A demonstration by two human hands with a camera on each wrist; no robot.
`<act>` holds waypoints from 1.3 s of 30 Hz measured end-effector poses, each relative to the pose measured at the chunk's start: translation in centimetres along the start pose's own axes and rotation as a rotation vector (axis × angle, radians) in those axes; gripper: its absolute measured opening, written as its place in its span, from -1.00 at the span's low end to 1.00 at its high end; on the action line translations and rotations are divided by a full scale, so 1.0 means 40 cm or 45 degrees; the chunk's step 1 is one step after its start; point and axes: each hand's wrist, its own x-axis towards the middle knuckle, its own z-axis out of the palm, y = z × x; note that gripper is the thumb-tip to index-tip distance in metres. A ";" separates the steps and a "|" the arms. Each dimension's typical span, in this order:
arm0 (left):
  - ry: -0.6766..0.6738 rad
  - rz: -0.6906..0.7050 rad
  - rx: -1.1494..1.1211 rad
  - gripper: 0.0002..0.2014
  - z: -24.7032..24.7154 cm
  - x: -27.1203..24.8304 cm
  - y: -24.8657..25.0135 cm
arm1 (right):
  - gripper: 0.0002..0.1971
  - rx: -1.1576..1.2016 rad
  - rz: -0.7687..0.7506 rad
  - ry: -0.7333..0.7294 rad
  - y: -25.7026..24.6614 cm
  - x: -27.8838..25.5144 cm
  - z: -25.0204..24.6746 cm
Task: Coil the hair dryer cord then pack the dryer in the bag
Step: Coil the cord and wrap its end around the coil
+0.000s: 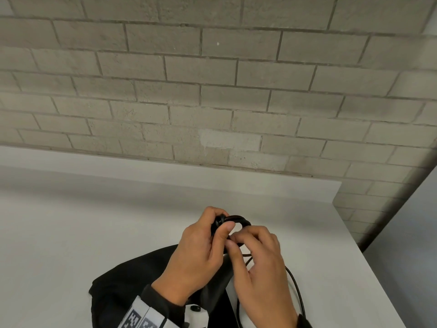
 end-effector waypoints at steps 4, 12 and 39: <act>-0.005 -0.032 -0.004 -0.86 0.001 -0.001 -0.004 | -0.50 0.679 0.460 -0.504 -0.048 0.017 -0.041; 0.080 -0.058 0.003 -0.87 -0.011 0.009 -0.008 | -0.88 0.372 0.103 -0.224 0.021 -0.035 -0.042; 0.128 -0.103 0.007 -0.87 -0.012 0.018 -0.025 | -0.90 0.682 -0.361 -0.261 0.194 -0.116 -0.118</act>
